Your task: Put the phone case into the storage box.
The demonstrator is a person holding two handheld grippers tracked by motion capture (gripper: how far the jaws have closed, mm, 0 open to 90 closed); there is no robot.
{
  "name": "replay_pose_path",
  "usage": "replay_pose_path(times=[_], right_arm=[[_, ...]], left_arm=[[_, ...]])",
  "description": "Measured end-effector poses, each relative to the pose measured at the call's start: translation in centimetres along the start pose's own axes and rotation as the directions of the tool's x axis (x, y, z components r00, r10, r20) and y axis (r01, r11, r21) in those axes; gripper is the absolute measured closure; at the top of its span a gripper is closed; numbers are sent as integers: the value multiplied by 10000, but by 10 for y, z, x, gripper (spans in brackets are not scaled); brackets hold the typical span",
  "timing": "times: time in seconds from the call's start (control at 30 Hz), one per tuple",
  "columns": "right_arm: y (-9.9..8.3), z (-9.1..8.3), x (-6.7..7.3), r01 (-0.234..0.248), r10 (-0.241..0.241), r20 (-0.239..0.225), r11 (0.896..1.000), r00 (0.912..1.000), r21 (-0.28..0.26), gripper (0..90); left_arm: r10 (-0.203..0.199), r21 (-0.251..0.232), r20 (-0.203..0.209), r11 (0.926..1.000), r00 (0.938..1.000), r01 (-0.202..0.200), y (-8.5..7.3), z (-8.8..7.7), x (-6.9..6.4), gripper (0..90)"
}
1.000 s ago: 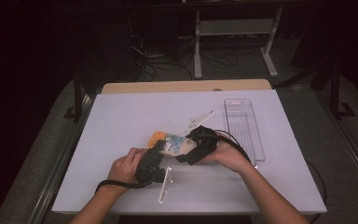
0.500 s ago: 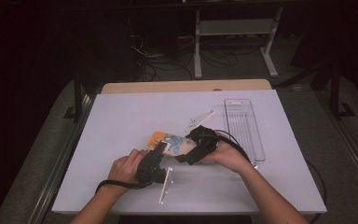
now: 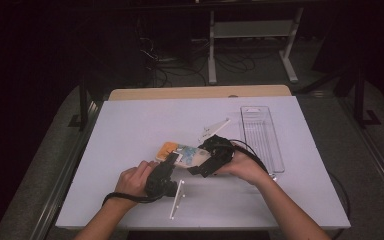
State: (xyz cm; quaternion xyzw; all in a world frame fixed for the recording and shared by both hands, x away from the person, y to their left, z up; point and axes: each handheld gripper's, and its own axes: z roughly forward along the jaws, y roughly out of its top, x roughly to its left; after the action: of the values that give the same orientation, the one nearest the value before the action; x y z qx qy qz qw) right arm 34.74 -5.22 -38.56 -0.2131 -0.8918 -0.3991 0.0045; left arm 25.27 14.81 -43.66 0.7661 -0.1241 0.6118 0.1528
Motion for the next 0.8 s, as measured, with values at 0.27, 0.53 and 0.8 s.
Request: replay_pose_path(times=[0.27, 0.53, 0.8], right_arm=[[0, -6, -1, -173, 166, -150, 9989, 9997, -442, 49], [-2, -23, -8, -331, 332, -4, 9944, 9994, -1007, 28], [-8, -40, -15, -512, 559, 303, 9892, 9980, -1372, 27]], left_arm=[[-47, 270, -101, 9996, 9999, 49, -6, 0, 4, 794], [-178, 585, -158, 9981, 9997, 187, -17, 0, 6, 794], [-130, 949, -172, 9954, 9998, 146, -26, -1, 9, 793]])
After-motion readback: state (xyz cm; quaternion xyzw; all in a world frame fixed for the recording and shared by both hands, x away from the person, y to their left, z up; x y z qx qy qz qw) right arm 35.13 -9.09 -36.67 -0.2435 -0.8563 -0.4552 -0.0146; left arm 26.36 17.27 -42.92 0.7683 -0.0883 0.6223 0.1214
